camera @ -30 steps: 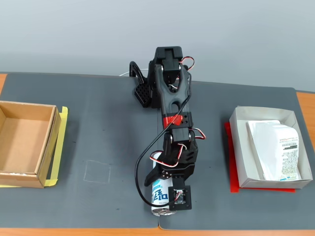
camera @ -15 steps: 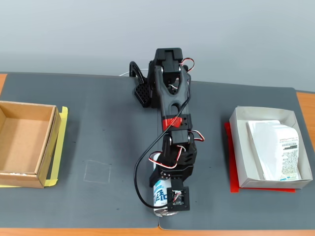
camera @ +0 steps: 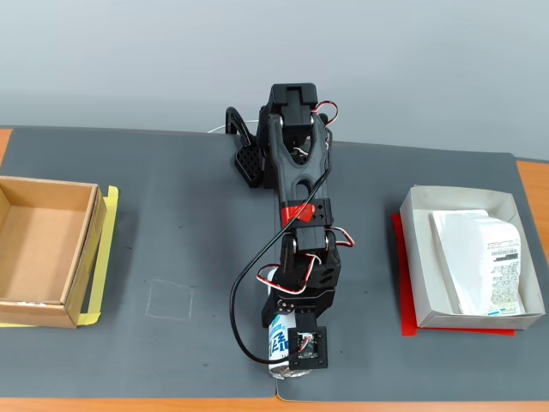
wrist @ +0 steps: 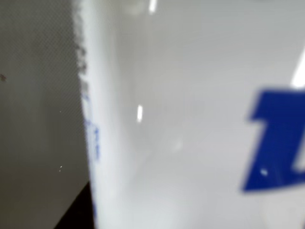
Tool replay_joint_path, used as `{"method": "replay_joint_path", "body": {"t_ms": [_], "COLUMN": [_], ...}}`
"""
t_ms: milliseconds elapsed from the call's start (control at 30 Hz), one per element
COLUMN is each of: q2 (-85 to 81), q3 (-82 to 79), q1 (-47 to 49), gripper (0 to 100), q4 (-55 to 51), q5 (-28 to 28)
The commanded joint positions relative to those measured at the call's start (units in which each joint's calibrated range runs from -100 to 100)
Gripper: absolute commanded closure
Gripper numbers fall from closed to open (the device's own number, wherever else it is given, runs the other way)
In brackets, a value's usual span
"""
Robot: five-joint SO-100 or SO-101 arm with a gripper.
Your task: Pick the can and put it in the brown box
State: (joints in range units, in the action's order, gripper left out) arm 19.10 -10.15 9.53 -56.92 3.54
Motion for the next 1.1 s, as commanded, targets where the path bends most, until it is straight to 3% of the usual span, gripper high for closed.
{"method": "replay_joint_path", "body": {"t_ms": [0, 267, 567, 1067], "q2": [-1.1, -4.3, -11.7, -27.1], "q3": [2.6, 13.5, 19.1, 19.2], "q1": [0.1, -0.8, -5.7, -24.2], "gripper": [85, 85, 85, 85], "q4": [-0.2, -9.3, -15.2, -16.8], "q5": [0.0, -0.5, -9.1, -23.8]}}
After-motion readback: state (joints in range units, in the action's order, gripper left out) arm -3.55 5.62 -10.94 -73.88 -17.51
